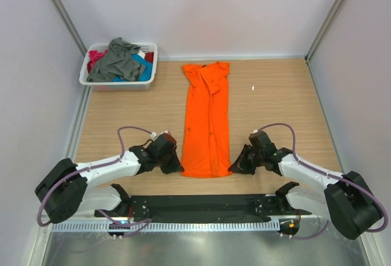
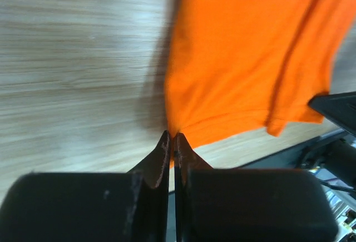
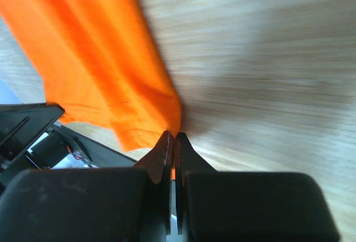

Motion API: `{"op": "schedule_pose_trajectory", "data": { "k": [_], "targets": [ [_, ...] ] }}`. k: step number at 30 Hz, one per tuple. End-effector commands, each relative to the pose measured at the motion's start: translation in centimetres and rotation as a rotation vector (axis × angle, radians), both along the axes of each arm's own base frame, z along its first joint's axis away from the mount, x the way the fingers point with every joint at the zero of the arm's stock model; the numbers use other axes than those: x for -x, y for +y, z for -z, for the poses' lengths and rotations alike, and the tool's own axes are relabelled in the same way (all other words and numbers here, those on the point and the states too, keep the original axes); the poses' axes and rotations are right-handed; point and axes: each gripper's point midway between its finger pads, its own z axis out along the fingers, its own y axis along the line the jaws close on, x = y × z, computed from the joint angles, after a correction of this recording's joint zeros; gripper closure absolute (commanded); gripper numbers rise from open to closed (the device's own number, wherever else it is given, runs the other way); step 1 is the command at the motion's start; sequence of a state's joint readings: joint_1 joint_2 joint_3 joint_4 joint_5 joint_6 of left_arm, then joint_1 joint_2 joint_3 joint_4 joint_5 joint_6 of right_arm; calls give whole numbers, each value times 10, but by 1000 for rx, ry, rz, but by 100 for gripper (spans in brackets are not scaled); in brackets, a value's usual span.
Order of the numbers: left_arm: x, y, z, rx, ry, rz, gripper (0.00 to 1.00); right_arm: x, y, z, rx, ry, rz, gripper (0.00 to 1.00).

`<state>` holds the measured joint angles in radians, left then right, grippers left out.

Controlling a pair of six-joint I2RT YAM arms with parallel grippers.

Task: Fold and stack the t-shirts
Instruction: Fold the tshirt

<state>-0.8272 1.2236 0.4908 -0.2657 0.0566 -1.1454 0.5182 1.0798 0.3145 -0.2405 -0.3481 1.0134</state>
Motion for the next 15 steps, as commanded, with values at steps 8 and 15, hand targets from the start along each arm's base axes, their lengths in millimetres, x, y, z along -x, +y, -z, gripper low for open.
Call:
{"op": "schedule_pose_trajectory", "data": {
  "k": [8,15],
  "targets": [
    [-76,-18,-115,104,-240,-60,100,-78,34,-90,-8,-208,-48,99],
    [-144,-23,-153,98,-327,-91,100,-162,41,-136,27,-337,-39,99]
  ]
}}
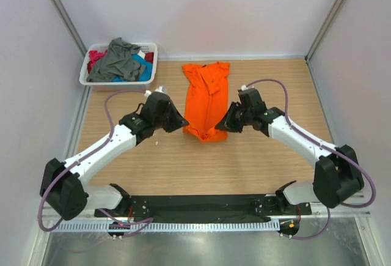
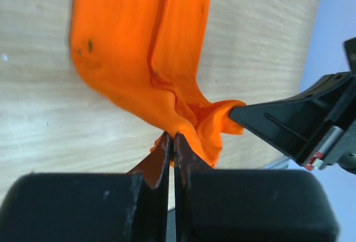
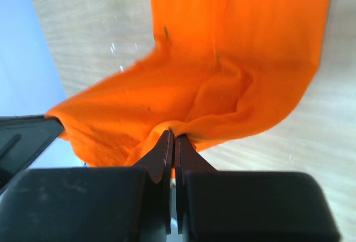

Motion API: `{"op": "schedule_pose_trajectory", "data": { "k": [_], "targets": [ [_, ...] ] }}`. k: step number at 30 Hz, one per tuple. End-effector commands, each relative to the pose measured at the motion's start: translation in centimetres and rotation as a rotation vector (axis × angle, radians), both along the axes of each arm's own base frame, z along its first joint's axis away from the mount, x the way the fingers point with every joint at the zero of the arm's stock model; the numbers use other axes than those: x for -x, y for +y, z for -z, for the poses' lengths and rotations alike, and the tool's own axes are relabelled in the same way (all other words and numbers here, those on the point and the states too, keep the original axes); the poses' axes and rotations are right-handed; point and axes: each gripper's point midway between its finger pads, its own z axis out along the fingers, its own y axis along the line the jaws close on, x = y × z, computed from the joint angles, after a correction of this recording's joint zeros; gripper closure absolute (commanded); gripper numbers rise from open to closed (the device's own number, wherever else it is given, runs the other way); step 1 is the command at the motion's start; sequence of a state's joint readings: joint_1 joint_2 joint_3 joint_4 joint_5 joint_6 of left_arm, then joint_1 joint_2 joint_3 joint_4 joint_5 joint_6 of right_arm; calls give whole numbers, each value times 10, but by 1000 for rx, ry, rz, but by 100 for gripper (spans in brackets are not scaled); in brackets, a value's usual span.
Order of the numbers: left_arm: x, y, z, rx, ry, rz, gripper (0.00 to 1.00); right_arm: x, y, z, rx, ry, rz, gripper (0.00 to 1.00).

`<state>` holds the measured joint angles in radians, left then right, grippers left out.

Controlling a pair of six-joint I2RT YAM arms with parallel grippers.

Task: Fold and stack the t-shirts
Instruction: Fold the tshirt

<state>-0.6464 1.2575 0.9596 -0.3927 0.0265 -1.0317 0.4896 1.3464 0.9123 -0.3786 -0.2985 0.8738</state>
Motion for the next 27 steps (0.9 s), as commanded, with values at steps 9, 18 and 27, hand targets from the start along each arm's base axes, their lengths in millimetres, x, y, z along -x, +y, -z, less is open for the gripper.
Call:
{"op": "schedule_pose_trajectory", "data": {
  "k": [9,18,27],
  "targets": [
    [-86,6,16,-22,9,-53,100,-108,-29,-28,-5,-135,73,99],
    [-126,6,40,-18,44,-63,100,-133,-38,1,11,-80,97,99],
    [-157,-3,46,-20,40,-41,100,-154,-50,-6,47,-109,129,99]
  ]
}}
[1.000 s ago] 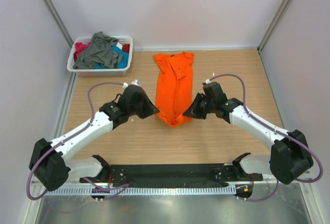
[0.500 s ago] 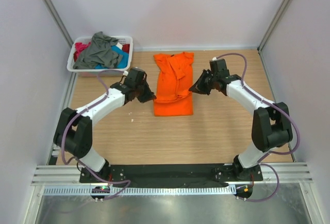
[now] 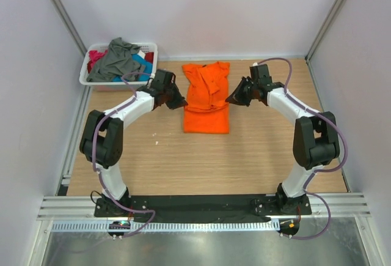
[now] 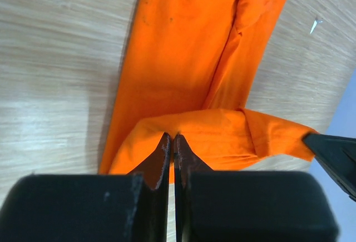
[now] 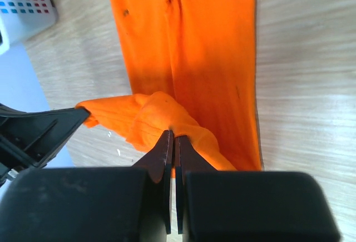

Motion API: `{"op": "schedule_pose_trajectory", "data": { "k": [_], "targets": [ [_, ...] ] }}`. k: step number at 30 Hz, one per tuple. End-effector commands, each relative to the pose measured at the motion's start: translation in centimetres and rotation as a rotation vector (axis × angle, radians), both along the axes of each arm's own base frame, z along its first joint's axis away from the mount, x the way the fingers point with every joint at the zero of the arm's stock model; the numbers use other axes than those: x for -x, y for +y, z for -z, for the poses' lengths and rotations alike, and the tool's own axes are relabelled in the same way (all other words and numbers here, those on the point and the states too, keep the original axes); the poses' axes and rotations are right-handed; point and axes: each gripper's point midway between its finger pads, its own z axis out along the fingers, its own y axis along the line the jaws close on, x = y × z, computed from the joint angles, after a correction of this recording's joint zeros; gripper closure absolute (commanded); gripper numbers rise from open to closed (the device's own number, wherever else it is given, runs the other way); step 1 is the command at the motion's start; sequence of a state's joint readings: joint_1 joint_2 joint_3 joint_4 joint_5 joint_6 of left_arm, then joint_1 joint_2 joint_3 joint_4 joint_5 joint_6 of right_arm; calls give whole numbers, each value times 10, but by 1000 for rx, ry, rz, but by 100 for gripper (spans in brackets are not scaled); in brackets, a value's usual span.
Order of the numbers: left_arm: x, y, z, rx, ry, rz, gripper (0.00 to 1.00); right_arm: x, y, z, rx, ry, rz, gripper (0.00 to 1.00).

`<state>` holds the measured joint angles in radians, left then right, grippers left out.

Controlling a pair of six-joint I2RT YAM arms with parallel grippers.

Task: Fold and stack the t-shirts
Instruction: Fold the tshirt

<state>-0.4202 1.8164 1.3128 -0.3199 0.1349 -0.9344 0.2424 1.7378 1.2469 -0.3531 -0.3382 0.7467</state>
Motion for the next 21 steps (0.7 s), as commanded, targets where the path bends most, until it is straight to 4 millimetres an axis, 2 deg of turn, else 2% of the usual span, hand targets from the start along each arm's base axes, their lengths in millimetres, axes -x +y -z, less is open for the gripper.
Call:
{"op": "schedule_pose_trajectory", "data": {
  "k": [1,8,17,20,21],
  "targets": [
    [-17,-11,-18,37,-66,38,100,-20,-3,-21,17,-83,3,99],
    [-24,-11,0,22,-39,35,100,-24,-9,6,37,-32,14,99],
    [-41,-10,19,-2,-22,33,100,-42,-12,37,67,12,0,99],
    [-45,-10,27,-2,-5,33,100,-49,-11,42,68,20,-9,93],
    [-47,-10,28,1,-2,33,97,-51,-9,42,66,20,-10,85]
  ]
}}
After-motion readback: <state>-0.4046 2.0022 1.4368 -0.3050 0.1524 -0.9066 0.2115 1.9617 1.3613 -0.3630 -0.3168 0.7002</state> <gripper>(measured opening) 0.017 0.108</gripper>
